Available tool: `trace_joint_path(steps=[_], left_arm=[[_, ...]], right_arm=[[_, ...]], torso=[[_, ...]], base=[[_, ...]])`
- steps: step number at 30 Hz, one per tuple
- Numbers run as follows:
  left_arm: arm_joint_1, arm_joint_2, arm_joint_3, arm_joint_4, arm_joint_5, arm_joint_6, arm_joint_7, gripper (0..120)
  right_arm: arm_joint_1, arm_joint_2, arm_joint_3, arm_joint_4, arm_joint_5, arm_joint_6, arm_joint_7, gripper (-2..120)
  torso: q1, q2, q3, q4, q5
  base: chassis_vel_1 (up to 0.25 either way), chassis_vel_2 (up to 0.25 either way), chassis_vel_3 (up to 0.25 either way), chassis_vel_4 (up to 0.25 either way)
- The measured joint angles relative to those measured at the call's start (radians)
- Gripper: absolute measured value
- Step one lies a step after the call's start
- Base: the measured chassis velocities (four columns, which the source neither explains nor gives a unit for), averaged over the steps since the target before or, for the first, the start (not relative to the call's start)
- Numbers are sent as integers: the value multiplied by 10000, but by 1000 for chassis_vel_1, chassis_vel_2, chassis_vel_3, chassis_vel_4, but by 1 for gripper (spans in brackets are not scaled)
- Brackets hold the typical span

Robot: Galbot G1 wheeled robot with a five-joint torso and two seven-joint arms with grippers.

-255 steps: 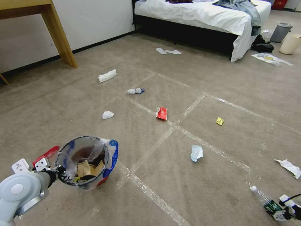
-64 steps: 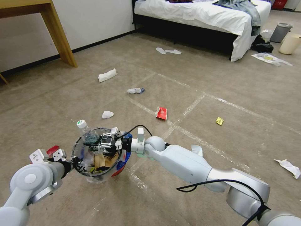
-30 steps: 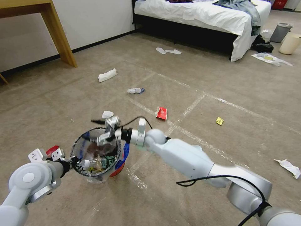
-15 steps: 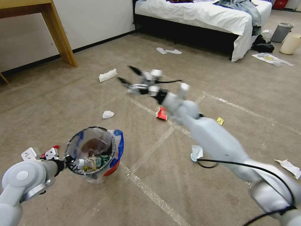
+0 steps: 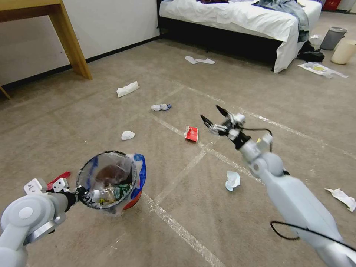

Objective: Pick up the trash bin and place the garbage on the floor into it.

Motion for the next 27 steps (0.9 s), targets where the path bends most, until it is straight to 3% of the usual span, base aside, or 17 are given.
trace_joint_path(steps=[7,10,13,16,17,18,20,22,27], left_arm=[[-76,-110,120,160,169,-3,55,0],[-62,-90,152,224,255,-3,107,0],[-34,-70,147,228,263,-3,138,0],[-25,-84,251,304,399,-1,242,0],[-25,-84,251,304,399,-1,242,0],[-35,-109,333,351,460,5,294,0],[-43,-120,383,373,491,11,322,0],[-76,-126,527,470,570,33,413,0],[-87,-21,557,516,576,41,460,0]], right_arm=[[-835,-136,555,-163,-1251,-125,721,100],[-645,-305,358,-599,-1478,-770,1093,100],[-267,-398,22,-908,-1424,-1492,1406,100],[102,-475,-401,-1050,-1251,-3362,2416,100],[102,-475,-401,-1050,-1251,-3362,2416,100],[207,-477,-521,-1096,-1334,-4084,2994,100],[264,-478,-544,-1133,-1422,-4433,3248,100],[500,-477,-692,-1273,-1330,-5655,4595,100],[852,-439,-958,-1682,-1256,-6474,5354,100]], torso=[[0,0,-1,-3,-3],[0,0,0,-2,-3],[0,0,0,1,-3],[0,1,0,3,-2],[0,1,0,3,-2],[0,0,1,3,-3],[0,0,1,1,-3],[0,0,1,-2,-5],[0,1,1,0,-5]], base=[[0,0,0,0],[0,0,0,0],[0,0,0,0],[0,0,0,0],[0,0,0,0],[0,0,0,0],[0,0,0,0],[0,0,0,0],[0,0,0,0]])
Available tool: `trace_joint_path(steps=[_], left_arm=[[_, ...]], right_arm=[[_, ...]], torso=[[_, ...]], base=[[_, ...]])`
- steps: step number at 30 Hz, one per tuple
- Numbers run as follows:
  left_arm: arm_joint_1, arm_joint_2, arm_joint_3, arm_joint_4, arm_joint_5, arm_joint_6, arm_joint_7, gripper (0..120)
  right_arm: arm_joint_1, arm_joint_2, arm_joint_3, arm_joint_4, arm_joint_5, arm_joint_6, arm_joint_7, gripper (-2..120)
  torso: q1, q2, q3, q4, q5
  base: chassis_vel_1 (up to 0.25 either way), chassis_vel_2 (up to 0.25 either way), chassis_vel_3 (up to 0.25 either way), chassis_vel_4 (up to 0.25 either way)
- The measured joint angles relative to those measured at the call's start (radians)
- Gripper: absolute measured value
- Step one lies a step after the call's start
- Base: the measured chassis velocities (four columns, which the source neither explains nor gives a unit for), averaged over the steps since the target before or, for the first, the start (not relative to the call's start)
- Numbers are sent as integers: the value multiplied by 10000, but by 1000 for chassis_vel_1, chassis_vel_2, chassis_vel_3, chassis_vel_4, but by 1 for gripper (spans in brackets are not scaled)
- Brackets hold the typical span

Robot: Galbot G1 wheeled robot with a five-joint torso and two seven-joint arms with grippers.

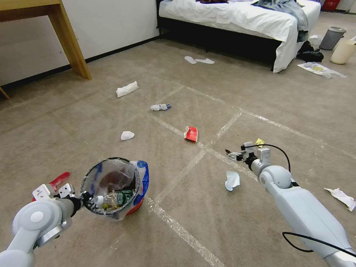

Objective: Pick up the trash bin and place the garbage on the floor into it.

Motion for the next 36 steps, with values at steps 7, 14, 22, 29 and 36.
trace_joint_path(steps=[7,14,22,29,36], left_arm=[[-23,163,50,-34,-67,0,-7,0],[-61,117,290,-55,-20,-7,-40,0],[-59,7,526,-101,108,-18,-49,0],[-75,-32,650,-141,158,-33,-58,0],[-57,-34,647,-143,218,-46,-59,0]], right_arm=[[441,346,-628,-814,681,-1265,1664,100],[650,777,-993,-1731,1219,-1750,2358,100],[802,1219,-1036,-2450,1830,-1806,2534,100],[944,1602,-1027,-2998,2044,-1796,2526,100],[1282,2405,-1128,-3750,2058,-1747,2579,100]], torso=[[0,0,0,0,1],[0,1,0,-2,1],[0,1,0,-1,2],[0,1,0,-3,1],[0,1,0,1,0]], base=[[0,0,0,0],[0,0,0,0],[0,0,0,0],[0,0,0,0],[0,0,0,0]])
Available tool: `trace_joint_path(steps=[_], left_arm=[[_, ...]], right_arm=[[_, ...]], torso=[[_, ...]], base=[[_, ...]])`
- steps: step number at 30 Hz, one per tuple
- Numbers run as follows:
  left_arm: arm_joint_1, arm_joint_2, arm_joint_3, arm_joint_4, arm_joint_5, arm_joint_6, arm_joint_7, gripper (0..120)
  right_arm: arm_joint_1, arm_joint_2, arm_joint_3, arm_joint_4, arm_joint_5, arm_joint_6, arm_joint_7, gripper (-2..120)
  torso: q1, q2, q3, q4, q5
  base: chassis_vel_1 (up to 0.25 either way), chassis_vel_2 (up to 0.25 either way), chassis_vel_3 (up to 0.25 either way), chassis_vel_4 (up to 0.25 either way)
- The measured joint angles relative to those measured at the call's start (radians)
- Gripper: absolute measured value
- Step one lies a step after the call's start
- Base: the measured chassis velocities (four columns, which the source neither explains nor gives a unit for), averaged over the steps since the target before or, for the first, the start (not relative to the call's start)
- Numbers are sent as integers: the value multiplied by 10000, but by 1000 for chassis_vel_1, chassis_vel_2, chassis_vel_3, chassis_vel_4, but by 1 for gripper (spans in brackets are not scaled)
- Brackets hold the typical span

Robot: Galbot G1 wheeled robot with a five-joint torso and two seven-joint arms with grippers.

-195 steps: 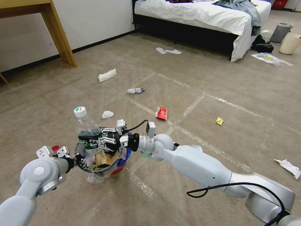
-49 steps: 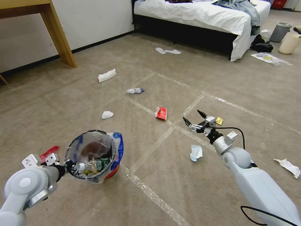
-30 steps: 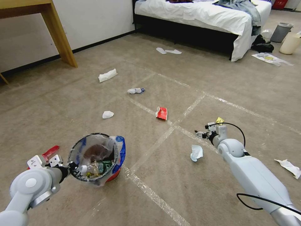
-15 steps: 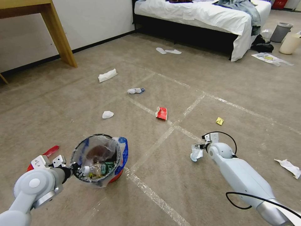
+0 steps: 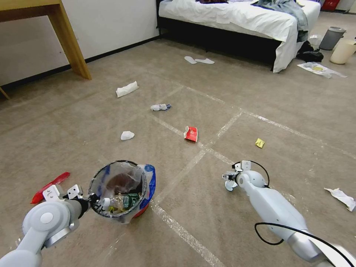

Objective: Pick up the trash bin and place the garbage on the floor into it.

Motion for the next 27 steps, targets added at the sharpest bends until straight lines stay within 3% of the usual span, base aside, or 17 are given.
trace_joint_path(steps=[8,27], left_arm=[[64,-77,4,98,147,-5,73,0],[76,-43,-7,118,262,-26,140,0]], right_arm=[[-31,100,99,-267,-721,307,-116,100],[-101,-99,210,-706,-993,491,-119,100]], torso=[[0,0,0,0,1],[0,0,-1,-1,0]], base=[[0,0,0,0],[0,0,0,0]])
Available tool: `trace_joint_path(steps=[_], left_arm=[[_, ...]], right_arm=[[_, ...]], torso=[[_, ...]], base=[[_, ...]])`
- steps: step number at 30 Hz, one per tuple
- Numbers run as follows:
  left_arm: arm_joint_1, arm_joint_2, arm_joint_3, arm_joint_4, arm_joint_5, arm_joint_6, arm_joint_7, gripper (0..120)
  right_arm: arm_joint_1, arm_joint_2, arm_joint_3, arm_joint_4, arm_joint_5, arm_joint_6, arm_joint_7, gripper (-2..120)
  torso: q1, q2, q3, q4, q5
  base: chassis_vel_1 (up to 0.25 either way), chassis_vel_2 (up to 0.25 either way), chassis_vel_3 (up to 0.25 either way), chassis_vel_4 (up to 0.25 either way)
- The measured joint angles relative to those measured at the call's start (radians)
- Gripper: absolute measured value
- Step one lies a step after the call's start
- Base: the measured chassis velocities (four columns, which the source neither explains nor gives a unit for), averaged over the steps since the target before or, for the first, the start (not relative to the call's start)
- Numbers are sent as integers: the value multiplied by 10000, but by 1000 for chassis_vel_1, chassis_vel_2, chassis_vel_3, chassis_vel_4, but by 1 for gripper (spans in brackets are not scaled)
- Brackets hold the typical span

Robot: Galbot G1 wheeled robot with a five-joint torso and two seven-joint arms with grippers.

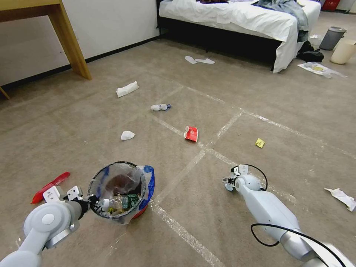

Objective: Pick up the trash bin and place the garbage on the floor into it.

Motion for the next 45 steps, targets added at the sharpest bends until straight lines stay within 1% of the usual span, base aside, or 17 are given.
trace_joint_path(steps=[7,10,15,16,19,20,27,28,30,34,36,39,41,42,43,44,45], left_arm=[[-101,-20,95,-13,33,-55,0,0],[-55,-22,71,-16,50,-66,0,0],[-2,-3,28,-24,65,-72,4,0],[-2,-3,28,-24,65,-72,4,0],[-44,-16,81,-18,78,-79,4,0],[-44,-16,81,-18,78,-79,4,0],[-58,-22,124,-14,91,-79,9,0],[-58,-14,120,-14,91,-79,10,0],[-53,-3,115,-18,91,-79,11,0],[-30,67,74,-95,62,-84,9,0],[-7,127,20,-175,1,-96,-19,0],[12,140,-1,-218,-23,-100,-27,0],[38,140,-24,-277,-54,-117,-41,0],[46,130,-40,-318,-94,-130,-51,0],[46,130,-40,-318,-94,-130,-51,0],[48,120,-82,-392,-162,-162,-59,0],[48,120,-82,-392,-162,-162,-59,0]], right_arm=[[-52,149,-55,-177,-214,88,-27,100],[-23,261,-58,-291,-212,89,28,95],[-26,411,-52,-345,-131,88,101,74],[-26,411,-52,-345,-131,88,101,74],[-87,451,-16,-320,-78,113,107,59],[-87,451,-16,-320,-78,113,107,59],[-174,370,70,-188,218,153,120,34],[-194,348,91,-119,350,168,134,27],[-209,330,122,-38,496,185,135,24],[-221,234,225,449,1158,466,-55,7],[-215,91,360,1036,1689,1205,-777,0],[-198,-8,427,1354,1837,1694,-1335,0],[-152,-238,512,1849,2050,3067,-3065,0],[-117,-427,504,2150,2276,4300,-4614,0],[-117,-427,504,2150,2276,4300,-4614,0],[-43,-816,412,2832,2797,5499,-6604,0],[-43,-816,412,2832,2797,5499,-6604,0]], torso=[[1,0,0,0,0],[0,0,0,2,0],[0,0,0,1,0],[0,0,0,1,0],[0,0,0,1,0],[0,0,0,1,0],[0,0,0,1,1],[0,0,0,-1,0],[0,0,1,-2,0],[0,0,0,-1,0],[0,0,1,0,1],[0,-1,1,0,2],[1,0,1,0,-1],[0,-1,1,1,2],[0,-1,1,1,2],[1,0,1,1,1],[1,0,1,1,1]], base=[[0,0,0,0],[0,0,0,0],[0,0,0,0],[0,0,0,0],[0,0,0,0],[0,0,0,0],[0,0,0,0],[0,0,0,0],[0,0,0,0],[0,0,0,0],[0,0,0,0],[0,0,0,0],[0,0,0,0],[0,0,0,0],[0,0,0,0],[0,0,0,0],[0,0,0,0]])
